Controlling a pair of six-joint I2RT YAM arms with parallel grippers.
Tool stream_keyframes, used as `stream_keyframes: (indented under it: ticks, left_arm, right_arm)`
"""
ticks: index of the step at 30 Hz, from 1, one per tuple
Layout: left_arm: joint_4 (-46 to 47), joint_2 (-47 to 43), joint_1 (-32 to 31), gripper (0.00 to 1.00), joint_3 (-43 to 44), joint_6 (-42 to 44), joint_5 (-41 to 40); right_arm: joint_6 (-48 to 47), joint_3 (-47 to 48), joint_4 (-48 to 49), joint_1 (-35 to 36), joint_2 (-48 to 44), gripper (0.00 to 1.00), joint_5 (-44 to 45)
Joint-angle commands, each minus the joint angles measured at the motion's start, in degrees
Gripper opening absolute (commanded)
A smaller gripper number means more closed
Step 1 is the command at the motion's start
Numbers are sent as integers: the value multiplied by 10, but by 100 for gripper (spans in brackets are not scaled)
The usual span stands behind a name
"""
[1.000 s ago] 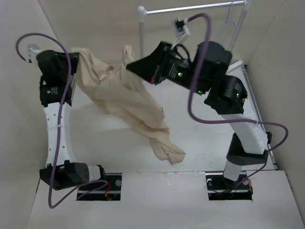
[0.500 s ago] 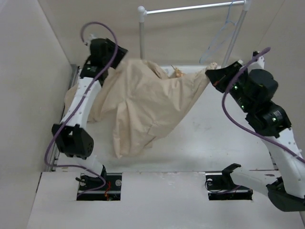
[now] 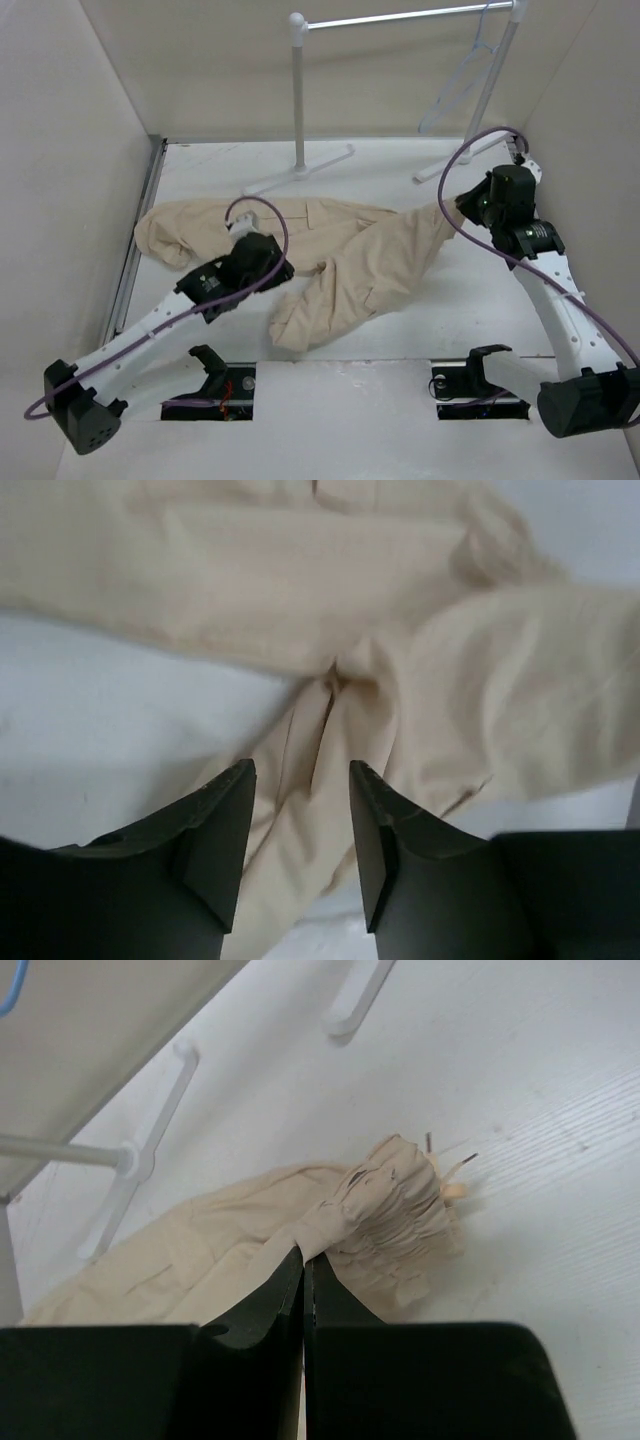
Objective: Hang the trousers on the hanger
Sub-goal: Flatten out the trousers at the center of the board.
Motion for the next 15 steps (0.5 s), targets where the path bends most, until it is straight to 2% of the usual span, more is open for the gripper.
stream_keyframes:
  ticks: [1, 3, 5, 10, 15]
  left_arm:
    - [-128, -8, -88, 45, -82, -112, -63]
    - [-138, -28, -129, 53, -111, -170, -64]
    - [-120, -36, -153, 54, -129, -192, -49]
    - [-70, -17, -210, 54, -149, -186, -18]
    - [17, 8, -257, 62, -177, -178, 14]
  right_arm:
    - [-13, -4, 72, -51, -18, 6, -24]
    - [-11, -1, 73, -74, -17, 6, -36]
    - [-10, 6, 71, -84, -12, 6, -41]
    - [-8, 14, 68, -85, -3, 7, -42]
    - [-5, 10, 70, -84, 4, 7, -42]
